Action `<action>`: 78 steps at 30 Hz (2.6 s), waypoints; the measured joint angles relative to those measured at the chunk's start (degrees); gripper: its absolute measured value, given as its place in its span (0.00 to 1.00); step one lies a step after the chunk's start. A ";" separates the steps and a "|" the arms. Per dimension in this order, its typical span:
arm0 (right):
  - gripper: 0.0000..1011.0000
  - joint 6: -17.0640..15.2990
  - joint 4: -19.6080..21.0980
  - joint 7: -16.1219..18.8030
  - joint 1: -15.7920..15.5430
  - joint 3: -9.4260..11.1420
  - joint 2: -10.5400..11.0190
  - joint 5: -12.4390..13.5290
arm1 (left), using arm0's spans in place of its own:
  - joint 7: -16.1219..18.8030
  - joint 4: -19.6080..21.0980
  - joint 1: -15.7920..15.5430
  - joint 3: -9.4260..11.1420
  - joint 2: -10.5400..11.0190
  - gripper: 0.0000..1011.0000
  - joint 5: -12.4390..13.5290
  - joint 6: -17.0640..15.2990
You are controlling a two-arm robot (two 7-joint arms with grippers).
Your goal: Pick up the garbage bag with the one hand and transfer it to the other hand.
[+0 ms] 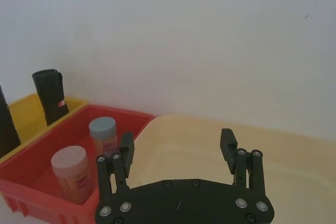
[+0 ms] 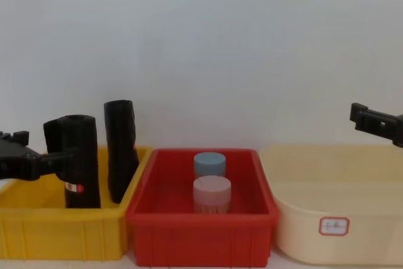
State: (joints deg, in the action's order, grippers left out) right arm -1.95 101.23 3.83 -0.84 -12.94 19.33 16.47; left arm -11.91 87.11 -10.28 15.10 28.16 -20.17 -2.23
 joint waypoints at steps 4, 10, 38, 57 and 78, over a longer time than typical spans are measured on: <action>0.99 0.00 0.00 0.00 0.00 0.00 0.00 0.00 | -0.49 -1.25 -1.25 0.39 -0.46 0.99 0.60 -0.26; 0.99 0.00 0.00 0.00 0.00 0.00 0.00 0.00 | -0.93 -2.81 -2.79 0.94 -1.22 0.99 1.19 -0.73; 0.99 0.00 0.00 0.00 0.00 0.00 0.00 0.00 | -2.48 -10.39 -10.06 3.82 -5.78 0.99 4.63 -2.25; 0.99 0.00 0.00 0.00 0.00 0.00 0.00 0.00 | -2.63 -12.04 -11.61 4.37 -6.81 0.60 5.49 -2.48; 0.99 0.28 -0.21 3.54 0.58 -0.16 1.15 0.44 | -4.24 -10.63 -11.49 3.87 -6.44 0.51 5.28 -2.24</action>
State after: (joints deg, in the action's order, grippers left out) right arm -1.67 101.01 7.36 -0.25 -13.10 20.49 16.91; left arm -16.15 76.47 -21.77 18.97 21.72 -14.90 -4.47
